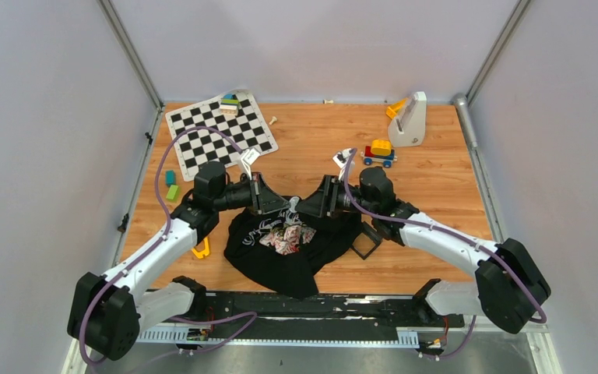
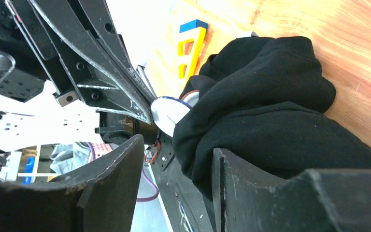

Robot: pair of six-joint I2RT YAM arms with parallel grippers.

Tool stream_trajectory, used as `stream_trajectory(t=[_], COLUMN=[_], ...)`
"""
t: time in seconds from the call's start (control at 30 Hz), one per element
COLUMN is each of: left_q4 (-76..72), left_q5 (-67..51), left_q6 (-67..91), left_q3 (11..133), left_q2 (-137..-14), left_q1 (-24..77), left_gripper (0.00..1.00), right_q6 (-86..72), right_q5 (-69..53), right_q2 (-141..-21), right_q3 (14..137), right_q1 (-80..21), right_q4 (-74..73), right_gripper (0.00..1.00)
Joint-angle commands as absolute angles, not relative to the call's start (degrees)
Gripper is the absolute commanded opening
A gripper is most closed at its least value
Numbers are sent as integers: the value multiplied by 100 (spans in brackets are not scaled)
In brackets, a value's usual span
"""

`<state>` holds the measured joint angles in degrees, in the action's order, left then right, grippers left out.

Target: Remove the brooch from the garment

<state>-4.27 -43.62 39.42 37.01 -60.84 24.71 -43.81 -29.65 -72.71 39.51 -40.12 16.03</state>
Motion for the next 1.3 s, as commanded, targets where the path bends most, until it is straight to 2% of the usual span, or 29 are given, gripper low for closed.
stream_trajectory(t=[0.0, 0.17, 0.3, 0.47, 0.87, 1.07, 1.27], left_q4=[-1271, -1504, -1601, -1767, -2474, -2394, -2299], left_q5=[-4586, -4593, -4584, -4577, -4623, -4608, -4535], left_q6=[4251, 4376, 4438, 4518, 4816, 4749, 4693], left_q3=[3537, 3443, 3376, 3290, 2941, 2933, 2927], left_q2=[-5889, -5806, -5757, -5739, -5747, -5737, -5734], left_q1=[2479, 2479, 2470, 2474, 2470, 2470, 2469], left_gripper=[0, 0, 0, 0, 0, 0, 0], right_q6=[-5118, -5466, -5865, -6082, -7308, -7362, -7185], right_q5=[-2669, -2425, -2432, -2767, -3731, -3782, -3819], right_q2=[-7081, -7036, -7034, -7293, -8368, -8460, -8314], right_q3=[3859, 3715, 3511, 3475, 3093, 3057, 3133], right_q1=[-3956, -3878, -3686, -3616, -3603, -3608, -3634], right_q4=[2403, 2486, 2648, 2858, 5387, 5596, 5398], right_gripper=[52, 74, 80, 65, 45, 32, 30])
